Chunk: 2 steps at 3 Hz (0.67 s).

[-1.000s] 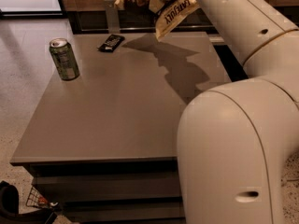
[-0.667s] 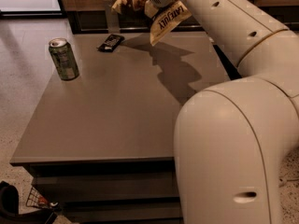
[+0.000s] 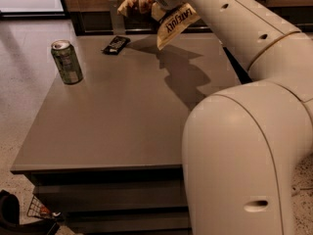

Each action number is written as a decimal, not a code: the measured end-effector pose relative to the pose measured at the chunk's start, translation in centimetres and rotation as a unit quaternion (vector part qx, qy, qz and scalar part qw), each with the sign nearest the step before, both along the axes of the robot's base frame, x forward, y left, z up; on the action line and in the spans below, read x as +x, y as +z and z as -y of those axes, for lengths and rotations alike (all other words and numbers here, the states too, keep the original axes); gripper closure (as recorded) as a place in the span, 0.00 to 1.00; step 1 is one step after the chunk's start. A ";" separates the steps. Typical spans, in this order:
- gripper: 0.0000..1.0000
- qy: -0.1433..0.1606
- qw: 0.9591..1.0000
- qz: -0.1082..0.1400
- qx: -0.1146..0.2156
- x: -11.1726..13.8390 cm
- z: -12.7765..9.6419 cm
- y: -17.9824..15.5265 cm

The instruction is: Move brown chip bag near rxbar chocolate

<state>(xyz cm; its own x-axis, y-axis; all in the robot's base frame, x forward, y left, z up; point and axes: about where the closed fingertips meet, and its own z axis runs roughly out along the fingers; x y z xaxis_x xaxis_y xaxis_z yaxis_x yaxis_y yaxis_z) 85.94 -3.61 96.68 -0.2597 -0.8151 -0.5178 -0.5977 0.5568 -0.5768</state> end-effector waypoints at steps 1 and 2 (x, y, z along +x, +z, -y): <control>0.28 0.001 1.000 -0.003 -0.001 0.1 -0.2 -0.4; 0.05 0.001 1.000 -0.005 -0.002 0.1 -0.3 -0.7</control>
Offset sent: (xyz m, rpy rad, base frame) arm 0.0005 0.0010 -0.0027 -0.0012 0.0035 0.0011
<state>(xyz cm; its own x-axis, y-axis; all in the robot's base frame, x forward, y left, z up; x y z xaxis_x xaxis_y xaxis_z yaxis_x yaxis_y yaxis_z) 86.08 -3.35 95.97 -0.2621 -0.8176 -0.5127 -0.6046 0.5532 -0.5731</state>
